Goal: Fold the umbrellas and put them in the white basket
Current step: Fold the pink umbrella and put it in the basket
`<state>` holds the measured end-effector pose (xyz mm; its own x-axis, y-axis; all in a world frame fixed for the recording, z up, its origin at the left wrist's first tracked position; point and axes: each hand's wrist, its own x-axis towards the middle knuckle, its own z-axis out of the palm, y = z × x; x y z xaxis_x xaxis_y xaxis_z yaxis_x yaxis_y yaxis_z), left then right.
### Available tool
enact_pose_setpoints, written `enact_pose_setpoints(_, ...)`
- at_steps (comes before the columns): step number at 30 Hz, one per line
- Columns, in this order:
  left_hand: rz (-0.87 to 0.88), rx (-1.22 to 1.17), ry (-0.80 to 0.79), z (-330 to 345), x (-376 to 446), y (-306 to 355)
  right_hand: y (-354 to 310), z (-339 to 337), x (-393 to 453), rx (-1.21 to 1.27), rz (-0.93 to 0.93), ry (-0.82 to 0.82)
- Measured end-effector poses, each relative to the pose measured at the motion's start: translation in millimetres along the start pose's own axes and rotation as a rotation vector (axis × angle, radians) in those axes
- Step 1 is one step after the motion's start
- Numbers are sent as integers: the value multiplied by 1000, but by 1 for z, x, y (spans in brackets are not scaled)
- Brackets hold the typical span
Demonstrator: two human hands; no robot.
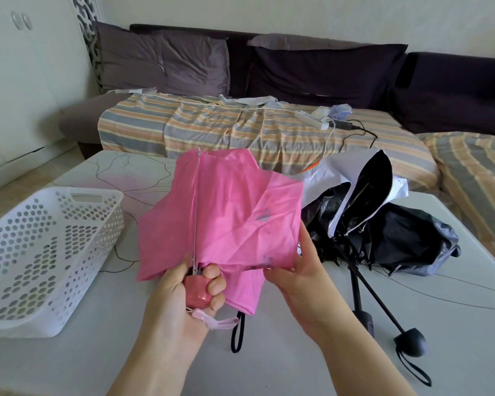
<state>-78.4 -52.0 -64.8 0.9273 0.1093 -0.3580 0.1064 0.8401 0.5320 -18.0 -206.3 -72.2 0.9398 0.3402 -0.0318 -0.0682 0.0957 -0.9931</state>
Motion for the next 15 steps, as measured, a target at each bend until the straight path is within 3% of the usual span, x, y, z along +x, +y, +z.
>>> enact_pose_setpoints(2,-5,-2,11,-2,0,1,-2,2,-1,-38,-69,11)
enact_pose_setpoints(6,45,78,23,-5,1,-1,-5,3,0,-153,-117,262)
enact_pose_setpoints(10,277,255,130,-5,4,-9,-20,1,-5,-134,-220,458)
enact_pose_setpoints(12,327,309,180,-5,7,-10,-28,1,-10,26,-298,422)
enact_pose_setpoints(15,346,337,217,-4,10,-10,-24,3,-11,327,-178,301)
